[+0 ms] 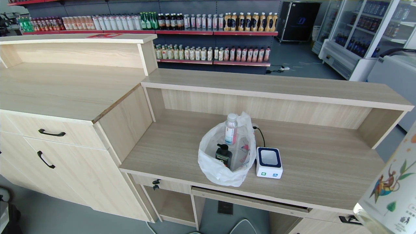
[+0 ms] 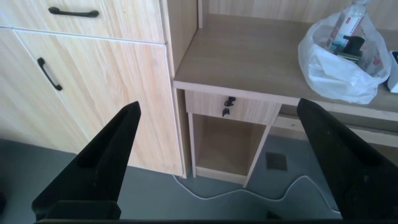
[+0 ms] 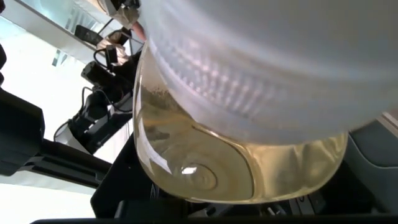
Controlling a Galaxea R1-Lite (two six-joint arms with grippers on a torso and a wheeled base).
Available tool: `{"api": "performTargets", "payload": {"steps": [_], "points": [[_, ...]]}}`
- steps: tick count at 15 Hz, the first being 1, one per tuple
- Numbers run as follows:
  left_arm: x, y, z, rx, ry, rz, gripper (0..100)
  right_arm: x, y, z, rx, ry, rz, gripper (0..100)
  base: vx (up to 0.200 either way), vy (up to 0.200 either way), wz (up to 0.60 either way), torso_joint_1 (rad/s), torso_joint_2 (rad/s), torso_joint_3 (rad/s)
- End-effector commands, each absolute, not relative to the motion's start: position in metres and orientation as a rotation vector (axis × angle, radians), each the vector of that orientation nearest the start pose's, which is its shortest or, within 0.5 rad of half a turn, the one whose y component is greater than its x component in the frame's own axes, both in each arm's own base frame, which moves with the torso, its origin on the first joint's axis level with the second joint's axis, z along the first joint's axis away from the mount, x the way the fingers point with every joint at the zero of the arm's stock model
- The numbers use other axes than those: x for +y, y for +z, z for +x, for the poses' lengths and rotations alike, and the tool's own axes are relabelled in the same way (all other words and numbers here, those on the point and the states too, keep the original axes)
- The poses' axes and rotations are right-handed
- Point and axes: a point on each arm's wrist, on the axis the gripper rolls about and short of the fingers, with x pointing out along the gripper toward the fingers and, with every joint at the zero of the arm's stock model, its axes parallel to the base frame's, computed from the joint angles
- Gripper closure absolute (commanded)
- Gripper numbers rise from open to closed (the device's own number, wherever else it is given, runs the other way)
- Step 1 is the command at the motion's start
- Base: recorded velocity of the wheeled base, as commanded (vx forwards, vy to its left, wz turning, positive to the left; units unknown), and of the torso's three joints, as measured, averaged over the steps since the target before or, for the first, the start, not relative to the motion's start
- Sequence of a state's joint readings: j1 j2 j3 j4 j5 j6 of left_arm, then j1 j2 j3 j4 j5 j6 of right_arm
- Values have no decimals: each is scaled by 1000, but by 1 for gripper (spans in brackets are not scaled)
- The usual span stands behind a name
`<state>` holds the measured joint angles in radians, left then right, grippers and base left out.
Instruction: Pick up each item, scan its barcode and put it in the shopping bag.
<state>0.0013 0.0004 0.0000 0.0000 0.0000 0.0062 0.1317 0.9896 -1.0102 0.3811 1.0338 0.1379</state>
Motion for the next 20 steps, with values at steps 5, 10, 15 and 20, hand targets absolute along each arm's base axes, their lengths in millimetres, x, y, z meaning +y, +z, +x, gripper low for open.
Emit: {"api": "performTargets", "payload": {"steps": [5, 10, 15, 20], "points": [[0, 75, -23, 0, 2, 6, 0, 31, 298, 91, 421, 1123, 287, 100, 0, 0, 0, 0, 0, 0], [0, 75, -23, 0, 2, 6, 0, 24, 288, 115, 366, 902, 85, 100, 0, 0, 0, 0, 0, 0], [0, 75, -23, 0, 2, 6, 0, -4, 260, 161, 280, 662, -193, 100, 0, 0, 0, 0, 0, 0], [0, 75, -23, 0, 2, 6, 0, -59, 205, 206, 157, 405, -722, 100, 0, 0, 0, 0, 0, 0]]}}
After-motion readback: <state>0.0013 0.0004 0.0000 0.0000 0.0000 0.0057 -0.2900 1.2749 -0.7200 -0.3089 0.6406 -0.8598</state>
